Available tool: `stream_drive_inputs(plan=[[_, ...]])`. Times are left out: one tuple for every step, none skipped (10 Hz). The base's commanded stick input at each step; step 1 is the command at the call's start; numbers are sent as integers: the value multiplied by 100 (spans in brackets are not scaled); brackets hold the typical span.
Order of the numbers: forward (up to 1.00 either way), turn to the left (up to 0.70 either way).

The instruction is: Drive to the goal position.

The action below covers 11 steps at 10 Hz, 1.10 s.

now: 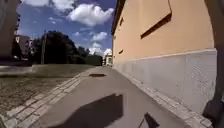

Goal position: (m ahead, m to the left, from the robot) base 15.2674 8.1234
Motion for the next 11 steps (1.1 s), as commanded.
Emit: stream_drive_inputs(plan=[[85, 0], [85, 0], [85, 0], [85, 0], [85, 0], [85, 0], [85, 0], [85, 0], [85, 0], [85, 0], [85, 0]])
